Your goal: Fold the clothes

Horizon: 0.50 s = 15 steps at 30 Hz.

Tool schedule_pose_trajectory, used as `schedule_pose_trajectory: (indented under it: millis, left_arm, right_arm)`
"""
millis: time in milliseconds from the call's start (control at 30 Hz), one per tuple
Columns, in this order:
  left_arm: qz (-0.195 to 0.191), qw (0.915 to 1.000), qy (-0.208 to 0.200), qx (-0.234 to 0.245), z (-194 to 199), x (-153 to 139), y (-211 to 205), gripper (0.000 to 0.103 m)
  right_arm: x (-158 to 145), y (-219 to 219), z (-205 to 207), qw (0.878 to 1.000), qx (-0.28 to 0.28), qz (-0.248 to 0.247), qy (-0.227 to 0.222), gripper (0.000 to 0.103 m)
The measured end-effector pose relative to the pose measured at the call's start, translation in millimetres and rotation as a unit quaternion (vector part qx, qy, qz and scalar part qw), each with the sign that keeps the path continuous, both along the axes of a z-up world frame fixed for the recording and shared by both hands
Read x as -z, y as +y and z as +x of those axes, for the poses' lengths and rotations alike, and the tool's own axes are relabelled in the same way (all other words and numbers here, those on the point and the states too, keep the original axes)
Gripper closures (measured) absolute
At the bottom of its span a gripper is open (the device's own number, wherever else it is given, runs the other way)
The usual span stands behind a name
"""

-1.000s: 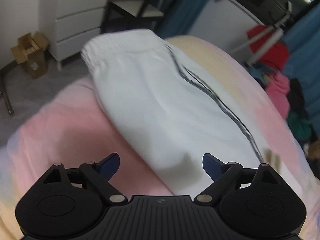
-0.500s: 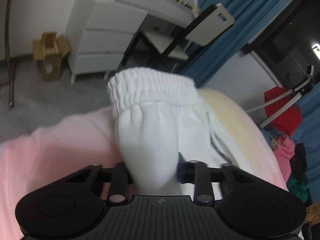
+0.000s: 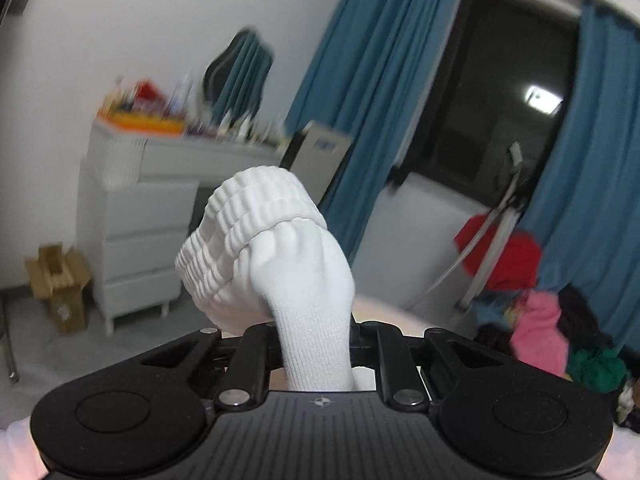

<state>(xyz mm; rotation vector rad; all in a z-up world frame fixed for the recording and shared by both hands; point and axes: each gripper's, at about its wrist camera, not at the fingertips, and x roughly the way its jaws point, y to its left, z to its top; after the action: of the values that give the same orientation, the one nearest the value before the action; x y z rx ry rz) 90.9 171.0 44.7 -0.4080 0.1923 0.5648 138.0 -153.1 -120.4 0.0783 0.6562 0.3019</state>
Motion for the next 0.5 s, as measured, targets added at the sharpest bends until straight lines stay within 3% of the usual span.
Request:
schedule_pose_trajectory:
  millis: [133, 233, 433, 500]
  left_arm:
    - [0.045, 0.9983, -0.036, 0.010, 10, -38, -59, 0.087]
    - [0.083, 0.9940, -0.059, 0.040, 25, -51, -121, 0.087]
    - [0.139, 0.9806, -0.074, 0.117, 56, -34, -250, 0.087]
    - [0.163, 0.9733, -0.065, 0.148, 64, -15, -293, 0.087]
  right_arm:
    - [-7, -16, 3, 0.999, 0.021, 0.029, 0.005, 0.033]
    - [-12, -28, 6, 0.998, 0.037, 0.043, 0.005, 0.033]
    - [-19, -67, 13, 0.993, 0.108, 0.056, 0.011, 0.033]
    - [-16, -87, 13, 0.987, 0.128, 0.093, 0.016, 0.033]
